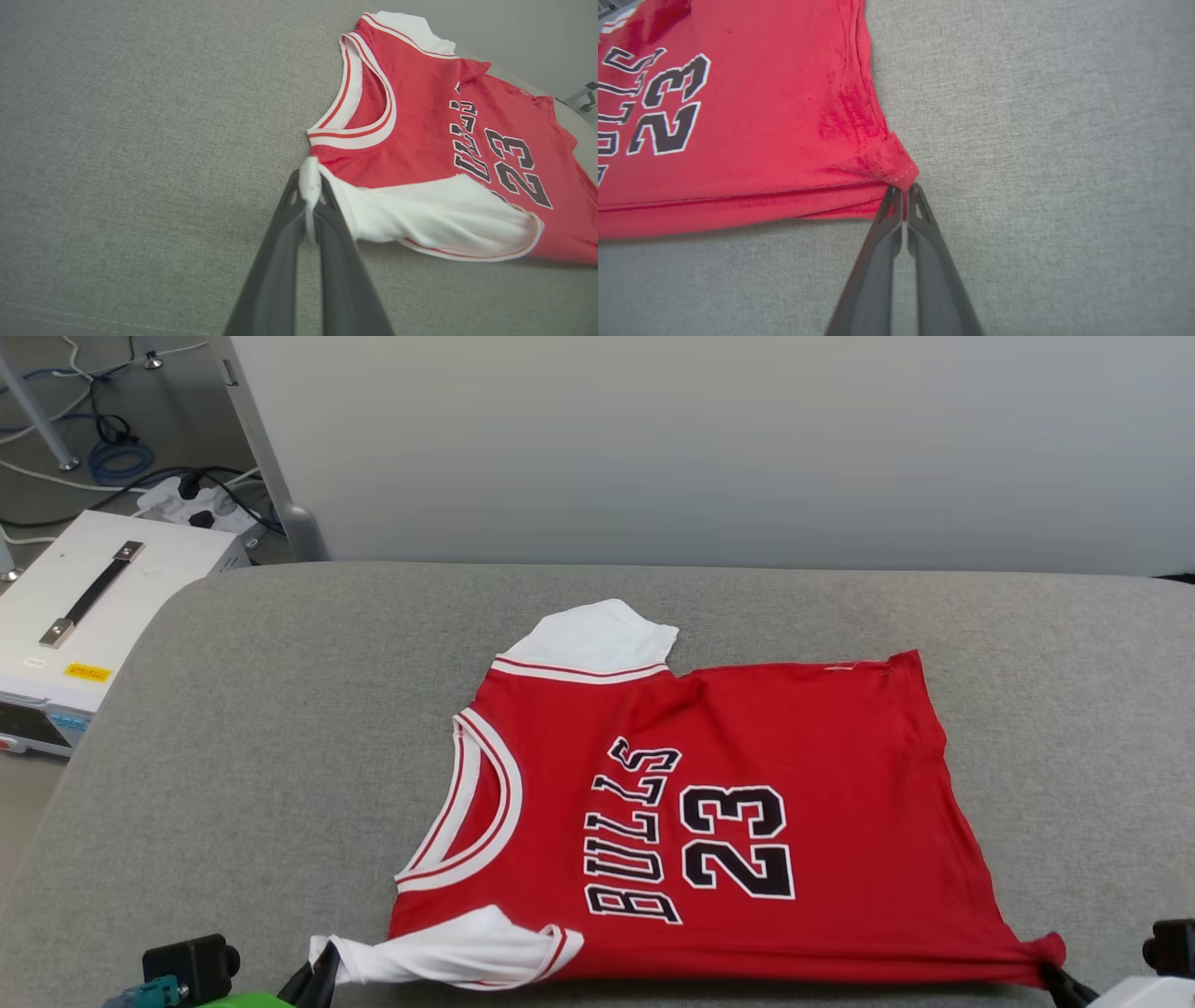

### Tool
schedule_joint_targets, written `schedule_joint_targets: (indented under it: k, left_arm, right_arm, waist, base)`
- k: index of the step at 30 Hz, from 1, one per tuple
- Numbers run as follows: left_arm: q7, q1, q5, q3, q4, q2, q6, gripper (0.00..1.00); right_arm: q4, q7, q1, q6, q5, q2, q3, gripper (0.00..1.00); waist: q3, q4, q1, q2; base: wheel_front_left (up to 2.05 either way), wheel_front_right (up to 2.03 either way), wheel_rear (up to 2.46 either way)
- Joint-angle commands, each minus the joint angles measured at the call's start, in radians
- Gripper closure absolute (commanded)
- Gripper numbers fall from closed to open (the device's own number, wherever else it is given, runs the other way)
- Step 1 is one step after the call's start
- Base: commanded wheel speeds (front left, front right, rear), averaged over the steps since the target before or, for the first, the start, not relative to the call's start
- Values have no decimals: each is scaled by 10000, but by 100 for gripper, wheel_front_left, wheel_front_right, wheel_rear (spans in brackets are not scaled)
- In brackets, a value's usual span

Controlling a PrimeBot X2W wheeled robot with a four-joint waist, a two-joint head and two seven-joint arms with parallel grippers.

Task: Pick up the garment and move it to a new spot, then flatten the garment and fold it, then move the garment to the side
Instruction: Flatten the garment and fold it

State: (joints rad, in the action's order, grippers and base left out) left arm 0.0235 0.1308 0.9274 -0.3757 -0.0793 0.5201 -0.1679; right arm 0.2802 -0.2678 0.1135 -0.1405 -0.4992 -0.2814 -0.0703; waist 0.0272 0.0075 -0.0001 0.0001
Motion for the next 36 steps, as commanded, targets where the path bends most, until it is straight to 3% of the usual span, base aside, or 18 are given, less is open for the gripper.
schedule_joint_targets:
  k: [1,7,14,22,36]
  left_arm:
    - [-95,286,105,221,270,344,-291,100]
    - [-389,461,17,243,1347,585,-718,100]
    - [-505,-532,-341,7,1440,480,-681,100]
    - [-226,-2530,-695,-270,245,-144,-156,100]
    - [341,-4591,-704,-937,-3564,-1374,1427,100]
  right_arm:
    - [-552,-409,472,98,355,133,-476,100]
    - [-2920,-1718,1381,98,1313,1252,-1341,100]
    - [-3777,-2209,774,98,1971,1580,-1244,100]
    - [-3023,-2088,-897,98,2150,1314,-801,100]
    - [-215,-1027,-3014,98,1930,609,355,100]
  waist:
    - [46,44,1,-1]
    - [-14,-18,1,-1]
    - [-239,-75,1,-1]
    - [-957,-47,1,-1]
    - [-2100,-146,1,-1]
  base:
    - [0,0,0]
    - [0,0,0]
    - [0,0,0]
    - [0,0,0]
    - [0,0,0]
